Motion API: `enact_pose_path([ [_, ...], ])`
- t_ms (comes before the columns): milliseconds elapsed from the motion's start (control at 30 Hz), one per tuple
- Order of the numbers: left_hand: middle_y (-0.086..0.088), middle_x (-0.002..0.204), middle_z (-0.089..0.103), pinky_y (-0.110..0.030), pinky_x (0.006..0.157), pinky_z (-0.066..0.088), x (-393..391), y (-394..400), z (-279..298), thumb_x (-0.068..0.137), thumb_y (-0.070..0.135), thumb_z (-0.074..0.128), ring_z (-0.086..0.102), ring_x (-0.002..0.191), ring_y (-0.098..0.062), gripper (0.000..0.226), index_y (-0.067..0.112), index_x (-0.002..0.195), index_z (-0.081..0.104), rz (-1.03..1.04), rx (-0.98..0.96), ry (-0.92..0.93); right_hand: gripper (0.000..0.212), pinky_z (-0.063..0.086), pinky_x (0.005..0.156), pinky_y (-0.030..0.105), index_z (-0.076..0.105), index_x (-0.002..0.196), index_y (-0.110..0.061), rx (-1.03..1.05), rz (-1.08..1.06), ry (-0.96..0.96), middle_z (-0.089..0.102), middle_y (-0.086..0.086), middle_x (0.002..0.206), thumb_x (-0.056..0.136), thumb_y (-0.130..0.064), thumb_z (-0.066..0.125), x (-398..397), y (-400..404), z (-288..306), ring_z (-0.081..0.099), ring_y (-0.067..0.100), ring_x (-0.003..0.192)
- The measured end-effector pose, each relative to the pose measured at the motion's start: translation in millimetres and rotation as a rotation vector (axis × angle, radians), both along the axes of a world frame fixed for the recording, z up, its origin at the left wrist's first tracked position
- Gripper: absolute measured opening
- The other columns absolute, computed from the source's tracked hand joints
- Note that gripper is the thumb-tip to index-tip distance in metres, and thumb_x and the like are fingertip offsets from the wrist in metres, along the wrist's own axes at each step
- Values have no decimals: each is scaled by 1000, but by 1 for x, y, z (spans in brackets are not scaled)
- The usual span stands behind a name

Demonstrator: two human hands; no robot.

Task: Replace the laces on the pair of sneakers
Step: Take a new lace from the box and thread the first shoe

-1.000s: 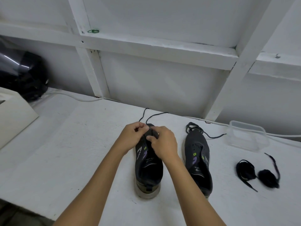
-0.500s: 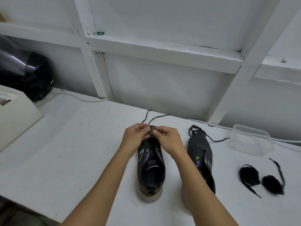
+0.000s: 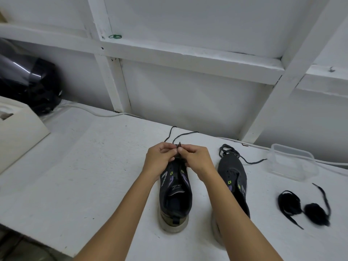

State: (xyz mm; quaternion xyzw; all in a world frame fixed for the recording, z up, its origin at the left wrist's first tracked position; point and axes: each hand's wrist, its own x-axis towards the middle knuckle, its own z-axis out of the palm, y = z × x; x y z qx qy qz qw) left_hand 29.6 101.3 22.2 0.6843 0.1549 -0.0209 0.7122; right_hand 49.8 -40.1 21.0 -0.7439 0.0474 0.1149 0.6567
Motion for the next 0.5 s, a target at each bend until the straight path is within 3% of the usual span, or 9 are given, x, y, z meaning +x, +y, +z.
enact_pose_path([
  [100,1,86,78,-27,83,59,-1,2,1,87,6,74,74,93,-18,10,16,92,74,-37,92,-5,11,51,70,24,78,103,-26,29,36,76,77,-7,95,95,-22,71,3,-1,6,69,10,91],
  [167,5,85,77,-27,82,59,-3,2,3,85,10,76,73,94,-19,11,18,91,74,-35,147,-9,9,53,73,26,78,97,-25,-10,48,59,77,-6,91,95,-19,71,7,0,7,70,13,89],
  [233,14,93,71,-27,82,54,-7,-2,7,81,23,80,69,97,-15,19,22,97,71,34,353,7,9,57,81,31,79,92,-22,-78,42,31,77,-3,90,95,-19,71,12,3,7,71,17,90],
  [333,3,131,47,-33,97,45,-21,-17,4,72,57,78,48,124,-17,81,20,138,48,48,685,126,12,56,80,29,79,91,-17,-150,15,21,77,-2,91,96,-21,68,16,3,9,71,15,90],
  [400,-5,147,34,-43,107,44,-30,-29,-4,65,72,74,38,137,-25,114,13,152,28,-58,659,270,18,54,79,27,78,86,-19,-196,47,-4,77,-4,92,98,-22,66,15,2,13,70,13,92],
  [500,-10,154,31,-44,109,45,-33,-38,-18,68,63,78,39,139,-28,120,5,155,18,-98,565,325,23,57,87,33,76,81,-23,-225,95,-21,78,-6,90,99,-22,63,13,1,18,69,14,94],
])
